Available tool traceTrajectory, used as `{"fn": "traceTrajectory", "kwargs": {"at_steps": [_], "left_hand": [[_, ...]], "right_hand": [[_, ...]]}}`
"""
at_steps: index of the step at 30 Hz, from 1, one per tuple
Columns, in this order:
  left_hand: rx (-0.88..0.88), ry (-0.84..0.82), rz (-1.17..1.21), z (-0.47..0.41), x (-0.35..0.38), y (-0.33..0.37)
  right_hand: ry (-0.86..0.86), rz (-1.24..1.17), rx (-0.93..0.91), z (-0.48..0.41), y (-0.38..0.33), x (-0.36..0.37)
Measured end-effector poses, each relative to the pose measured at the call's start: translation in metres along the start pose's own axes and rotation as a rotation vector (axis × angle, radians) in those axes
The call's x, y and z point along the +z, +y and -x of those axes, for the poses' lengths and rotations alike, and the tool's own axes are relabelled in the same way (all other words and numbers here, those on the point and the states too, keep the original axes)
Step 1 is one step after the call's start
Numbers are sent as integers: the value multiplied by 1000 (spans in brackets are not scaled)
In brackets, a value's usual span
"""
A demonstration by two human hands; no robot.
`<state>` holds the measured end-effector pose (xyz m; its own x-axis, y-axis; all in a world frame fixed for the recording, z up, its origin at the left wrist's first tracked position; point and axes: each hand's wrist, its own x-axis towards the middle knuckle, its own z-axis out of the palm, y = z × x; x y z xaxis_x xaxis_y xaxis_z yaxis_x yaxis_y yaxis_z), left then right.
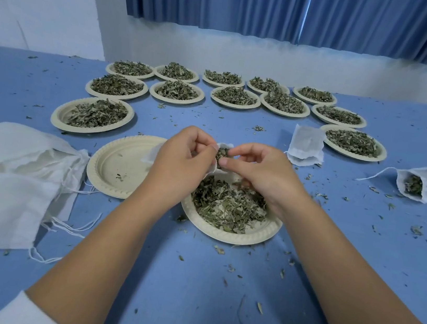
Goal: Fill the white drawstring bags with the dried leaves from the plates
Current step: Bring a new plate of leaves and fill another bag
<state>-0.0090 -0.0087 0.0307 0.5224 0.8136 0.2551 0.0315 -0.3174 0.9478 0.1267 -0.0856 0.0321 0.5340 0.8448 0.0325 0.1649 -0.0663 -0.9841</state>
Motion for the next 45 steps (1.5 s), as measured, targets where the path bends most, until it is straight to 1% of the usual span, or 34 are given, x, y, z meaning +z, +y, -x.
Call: {"fn": "traceTrajectory", "kwargs": {"at_steps": [2, 3, 5, 7, 9, 14, 17, 20, 23, 25, 27, 30, 32, 34, 37, 40, 45], "left_hand": [[12, -29, 38, 1, 0, 2], [18, -43, 58, 1, 0, 3], [29, -70, 86, 2, 0, 5], [38, -104, 101, 3, 0, 6], [48, -135, 101, 4, 0, 7], [53, -180, 80, 5, 1, 6], [75, -199, 29, 6, 4, 4], [120, -219, -47, 9, 9, 2], [137, -248, -78, 11, 12, 0], [124, -238, -58, 11, 13, 1], [90, -163, -14, 8, 12, 0], [27, -34, 51, 3, 8, -1], [-10, 13, 82, 0, 4, -2], [-38, 37, 87, -2, 2, -2], [-45, 11, 93, -3, 1, -1], [-29, -64, 77, -1, 2, 1], [-4, -103, 61, 4, 3, 5]], "right_hand": [[11, -44, 80, -3, 1, 0], [-21, -98, 136, -4, 0, -1], [-138, -223, 209, -5, -1, -2], [-233, -316, 221, -4, -1, -3], [-245, -340, 207, -3, 0, -1], [-170, -263, 162, -4, 3, 3], [-138, -171, 85, -2, 5, 8], [-58, -36, 15, 1, 6, 13], [76, 191, -23, 0, 7, 15], [119, 228, -47, -1, 7, 16], [105, 170, -65, 0, 7, 16], [-66, -154, -15, 1, 4, 15], [-150, -227, 57, -1, 1, 10], [-197, -279, 126, -2, -2, 5], [-184, -351, 199, -2, -5, 4], [-169, -325, 201, -2, -4, 7], [-185, -280, 237, -1, -2, 11]]}}
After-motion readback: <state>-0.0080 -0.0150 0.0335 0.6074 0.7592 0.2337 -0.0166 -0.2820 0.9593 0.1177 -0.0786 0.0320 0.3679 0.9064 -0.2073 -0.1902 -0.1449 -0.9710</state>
